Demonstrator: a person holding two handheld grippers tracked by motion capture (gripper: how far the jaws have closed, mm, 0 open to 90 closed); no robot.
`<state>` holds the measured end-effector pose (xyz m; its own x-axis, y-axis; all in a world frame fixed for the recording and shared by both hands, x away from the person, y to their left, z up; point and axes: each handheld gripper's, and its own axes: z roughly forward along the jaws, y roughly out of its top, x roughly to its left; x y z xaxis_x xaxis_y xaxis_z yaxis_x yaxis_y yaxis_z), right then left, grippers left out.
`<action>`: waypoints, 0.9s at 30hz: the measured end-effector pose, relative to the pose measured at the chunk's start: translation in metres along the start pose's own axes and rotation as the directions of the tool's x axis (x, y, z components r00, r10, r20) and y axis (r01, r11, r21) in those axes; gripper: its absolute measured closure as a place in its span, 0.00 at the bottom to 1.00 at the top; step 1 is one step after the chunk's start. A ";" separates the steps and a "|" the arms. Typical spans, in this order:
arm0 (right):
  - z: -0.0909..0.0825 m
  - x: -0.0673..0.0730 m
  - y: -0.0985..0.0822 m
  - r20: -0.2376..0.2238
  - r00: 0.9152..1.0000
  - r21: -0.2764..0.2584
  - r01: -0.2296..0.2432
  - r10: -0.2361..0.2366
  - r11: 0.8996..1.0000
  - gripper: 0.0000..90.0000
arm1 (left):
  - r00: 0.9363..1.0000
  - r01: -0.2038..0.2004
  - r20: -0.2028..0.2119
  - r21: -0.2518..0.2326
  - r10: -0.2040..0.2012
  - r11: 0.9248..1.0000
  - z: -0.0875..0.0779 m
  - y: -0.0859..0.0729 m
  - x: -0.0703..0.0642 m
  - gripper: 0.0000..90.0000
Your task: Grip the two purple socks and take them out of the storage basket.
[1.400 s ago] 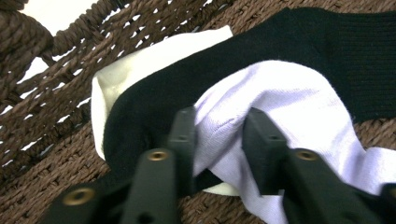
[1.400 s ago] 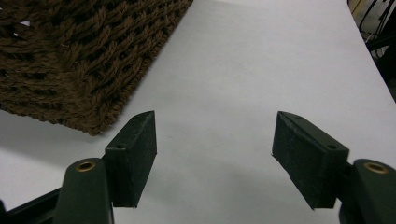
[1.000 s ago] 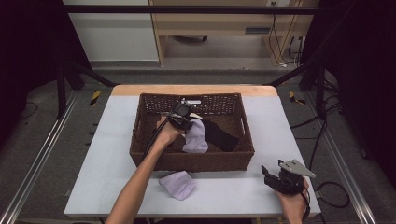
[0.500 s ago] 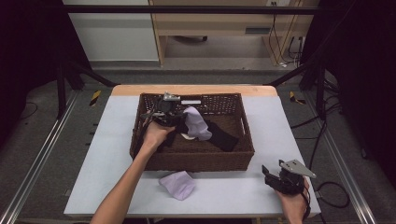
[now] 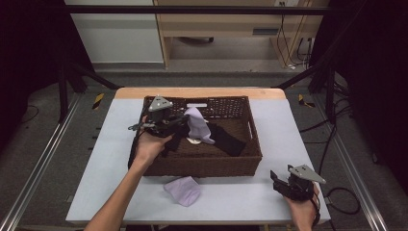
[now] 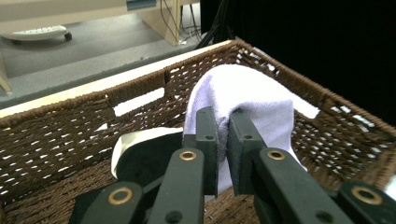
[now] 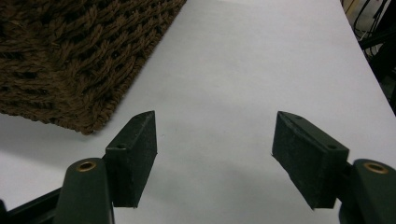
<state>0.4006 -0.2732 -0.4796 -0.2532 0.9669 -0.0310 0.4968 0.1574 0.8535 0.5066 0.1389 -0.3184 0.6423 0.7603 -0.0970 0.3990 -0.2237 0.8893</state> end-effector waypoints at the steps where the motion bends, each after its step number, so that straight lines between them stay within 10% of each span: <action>1: 0.000 0.000 0.000 0.000 1.000 0.000 0.000 0.000 1.000 0.34 | 1.000 -0.003 0.000 -0.008 0.003 1.000 -0.004 0.000 -0.001 0.92; 27: 0.000 0.000 0.000 0.008 1.000 -0.002 0.001 -0.001 1.000 0.35 | 0.996 -0.044 0.072 -0.161 0.056 0.986 -0.104 -0.005 -0.026 0.92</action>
<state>0.4001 -0.2734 -0.4798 -0.2474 0.9682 -0.0362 0.4948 0.1584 0.8544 0.4193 0.1835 -0.2741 0.7089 0.7009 -0.0789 0.2596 -0.1553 0.9531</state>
